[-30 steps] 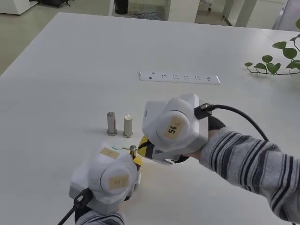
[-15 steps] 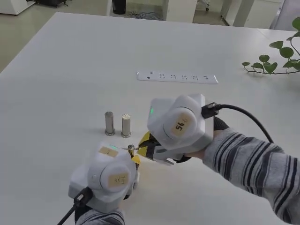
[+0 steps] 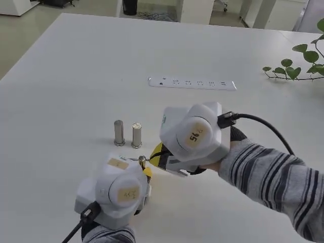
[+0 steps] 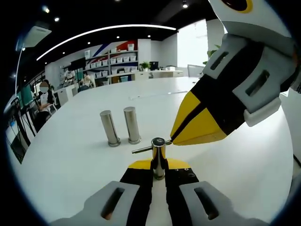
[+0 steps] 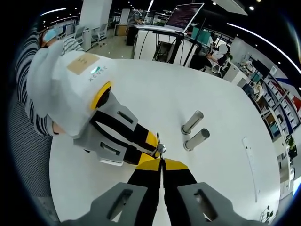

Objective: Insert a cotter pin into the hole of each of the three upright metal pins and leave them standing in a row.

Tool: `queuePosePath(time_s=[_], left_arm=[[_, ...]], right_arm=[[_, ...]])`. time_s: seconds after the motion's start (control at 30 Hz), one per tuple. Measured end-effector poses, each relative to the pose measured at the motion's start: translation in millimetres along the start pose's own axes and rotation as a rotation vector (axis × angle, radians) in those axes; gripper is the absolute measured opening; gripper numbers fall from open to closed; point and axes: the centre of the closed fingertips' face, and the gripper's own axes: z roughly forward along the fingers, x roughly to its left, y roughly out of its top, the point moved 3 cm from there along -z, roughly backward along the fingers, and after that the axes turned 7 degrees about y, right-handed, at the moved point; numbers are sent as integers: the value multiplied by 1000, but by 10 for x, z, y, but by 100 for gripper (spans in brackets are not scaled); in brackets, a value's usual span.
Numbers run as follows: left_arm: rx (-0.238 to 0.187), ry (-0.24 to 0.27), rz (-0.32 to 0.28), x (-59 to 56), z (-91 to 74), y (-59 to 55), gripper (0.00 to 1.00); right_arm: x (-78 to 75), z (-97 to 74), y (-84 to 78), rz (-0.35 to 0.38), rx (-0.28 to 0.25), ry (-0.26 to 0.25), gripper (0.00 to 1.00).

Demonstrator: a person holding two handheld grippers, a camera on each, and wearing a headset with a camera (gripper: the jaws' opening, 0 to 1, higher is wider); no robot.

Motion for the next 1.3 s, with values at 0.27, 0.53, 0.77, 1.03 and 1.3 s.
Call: queuePosePath(time_s=[0.27,0.53,0.77,1.03,1.3], left_arm=[[-5,-9,12,-3,6,6,5],[7,-3,18,52,26,8,5],[-8,11,29,222,50,79,5],[-3,38,16,465,54,108,5],[9,36,-3,568,94,95,5]], right_arm=[[-44,-47,-21,61,-43,-37,3],[-151,-168,-74,144,-111,-123,12],[-237,-245,-97,288,-219,-152,19],[-298,-220,-152,388,-272,-158,23],[-296,-147,-166,417,-286,-158,24]])
